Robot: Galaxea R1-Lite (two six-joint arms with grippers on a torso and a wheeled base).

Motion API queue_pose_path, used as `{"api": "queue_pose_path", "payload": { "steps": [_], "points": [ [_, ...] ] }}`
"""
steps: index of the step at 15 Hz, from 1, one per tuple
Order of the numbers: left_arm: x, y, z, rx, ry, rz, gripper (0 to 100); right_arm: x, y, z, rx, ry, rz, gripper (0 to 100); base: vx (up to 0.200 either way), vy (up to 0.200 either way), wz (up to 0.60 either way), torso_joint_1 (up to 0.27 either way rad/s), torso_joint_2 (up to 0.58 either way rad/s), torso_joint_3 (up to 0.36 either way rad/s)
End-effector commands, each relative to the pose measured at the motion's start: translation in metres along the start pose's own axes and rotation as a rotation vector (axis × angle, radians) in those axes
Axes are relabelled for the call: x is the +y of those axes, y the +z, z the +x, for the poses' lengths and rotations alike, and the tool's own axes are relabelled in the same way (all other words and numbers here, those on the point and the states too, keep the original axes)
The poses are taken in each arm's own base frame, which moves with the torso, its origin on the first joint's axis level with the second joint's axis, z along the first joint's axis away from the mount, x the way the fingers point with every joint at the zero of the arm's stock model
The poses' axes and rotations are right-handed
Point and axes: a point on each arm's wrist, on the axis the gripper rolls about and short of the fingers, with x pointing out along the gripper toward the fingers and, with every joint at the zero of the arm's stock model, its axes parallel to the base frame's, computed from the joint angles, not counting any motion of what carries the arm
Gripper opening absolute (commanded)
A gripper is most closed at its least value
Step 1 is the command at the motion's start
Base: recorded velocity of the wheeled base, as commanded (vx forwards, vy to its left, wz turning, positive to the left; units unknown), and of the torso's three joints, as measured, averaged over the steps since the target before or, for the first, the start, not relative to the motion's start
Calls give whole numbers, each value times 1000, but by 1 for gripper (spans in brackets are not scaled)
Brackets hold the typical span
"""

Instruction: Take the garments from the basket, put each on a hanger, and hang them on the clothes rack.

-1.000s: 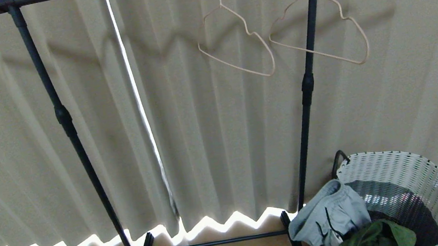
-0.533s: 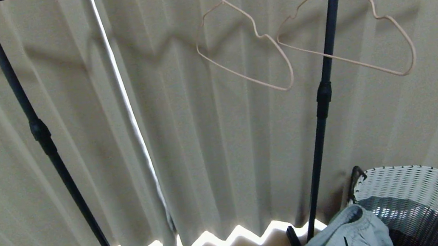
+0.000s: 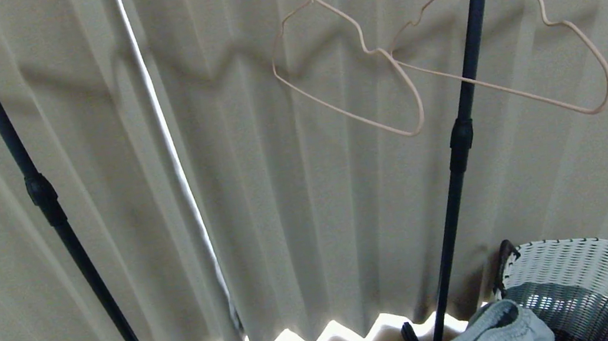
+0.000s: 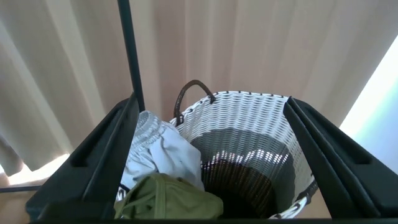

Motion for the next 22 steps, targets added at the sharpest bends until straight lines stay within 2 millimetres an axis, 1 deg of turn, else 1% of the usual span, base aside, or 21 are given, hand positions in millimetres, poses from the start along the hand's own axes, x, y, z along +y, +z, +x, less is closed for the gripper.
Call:
{"api": "queue_pose_path", "payload": {
  "steps": [1,3,9,12,13,15,16,18,20,22],
  "points": [
    [0,0,0,1,0,-1,100,0,0,0,1,2,-2,100,0,0,0,0,0,0],
    [0,0,0,1,-2,2,100,0,0,0,4,2,-2,100,0,0,0,0,0,0],
    [0,0,0,1,0,-7,100,0,0,0,7,5,-16,100,-200,0,0,5,5,3],
    [0,0,0,1,-2,-5,100,0,4,-1,39,4,-21,100,0,0,0,0,0,0],
    [0,0,0,1,-5,-5,100,-1,18,-4,74,25,-55,100,0,0,0,0,0,0],
    [0,0,0,1,-7,-5,100,-2,28,-1,181,88,-131,100,0,0,0,0,0,0],
    [0,0,0,1,-7,-4,100,0,38,10,292,138,-215,100,0,0,0,0,0,0],
    [0,0,0,1,-7,-4,100,7,45,41,531,165,-295,100,0,0,0,0,0,0],
    [0,0,0,1,-7,-5,100,14,38,70,773,189,-361,100,0,0,0,0,0,0],
    [0,0,0,1,-5,-5,100,20,31,93,935,223,-419,100,0,0,0,0,0,0]
  ]
}}
